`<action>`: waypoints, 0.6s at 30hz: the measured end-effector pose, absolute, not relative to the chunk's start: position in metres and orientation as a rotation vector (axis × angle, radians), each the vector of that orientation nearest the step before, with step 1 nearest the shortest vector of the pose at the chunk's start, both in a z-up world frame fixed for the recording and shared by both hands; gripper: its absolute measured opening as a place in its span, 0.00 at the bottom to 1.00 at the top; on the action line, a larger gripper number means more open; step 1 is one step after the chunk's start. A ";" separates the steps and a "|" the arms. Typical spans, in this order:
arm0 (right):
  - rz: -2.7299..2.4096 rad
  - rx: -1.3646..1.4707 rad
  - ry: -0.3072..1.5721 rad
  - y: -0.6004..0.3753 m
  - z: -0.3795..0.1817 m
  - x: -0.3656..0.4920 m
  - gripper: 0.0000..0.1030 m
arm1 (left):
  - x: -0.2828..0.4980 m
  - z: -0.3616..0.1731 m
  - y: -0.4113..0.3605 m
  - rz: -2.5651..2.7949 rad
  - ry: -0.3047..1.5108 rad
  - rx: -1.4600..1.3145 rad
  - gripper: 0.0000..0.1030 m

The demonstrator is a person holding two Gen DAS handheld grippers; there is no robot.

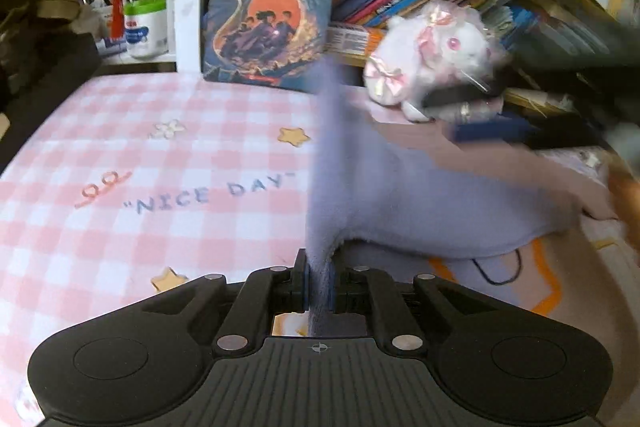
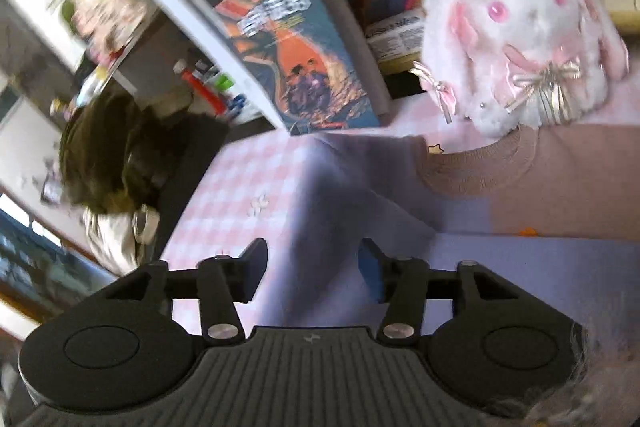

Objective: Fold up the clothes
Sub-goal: 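Lift the sweater with both grippers and shake it open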

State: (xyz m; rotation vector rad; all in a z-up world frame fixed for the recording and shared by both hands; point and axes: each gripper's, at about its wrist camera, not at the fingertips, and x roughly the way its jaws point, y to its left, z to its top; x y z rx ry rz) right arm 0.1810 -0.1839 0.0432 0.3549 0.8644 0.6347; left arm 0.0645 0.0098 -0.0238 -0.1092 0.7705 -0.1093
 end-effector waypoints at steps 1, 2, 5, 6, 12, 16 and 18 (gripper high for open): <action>0.631 0.314 0.863 -0.191 0.040 0.172 0.48 | 0.067 -0.025 0.011 -0.096 0.785 -0.089 0.13; 0.613 0.268 0.865 -0.199 0.035 0.161 0.49 | 0.069 -0.026 0.011 -0.080 0.801 -0.065 0.15; 0.514 0.122 0.885 -0.235 0.019 0.128 0.49 | 0.075 -0.029 0.013 -0.034 0.851 0.005 0.16; 0.473 0.083 0.889 -0.249 0.015 0.117 0.49 | 0.071 -0.024 0.009 -0.020 0.837 0.024 0.17; 0.242 -0.017 0.933 -0.329 -0.001 0.068 0.49 | 0.045 0.007 -0.054 -0.077 0.660 0.180 0.27; 0.133 -0.001 0.997 -0.370 -0.013 0.049 0.45 | 0.054 -0.002 -0.124 -0.269 0.639 0.278 0.27; 0.136 -0.018 1.029 -0.377 -0.020 0.039 0.37 | 0.061 -0.011 -0.156 -0.332 0.643 0.340 0.27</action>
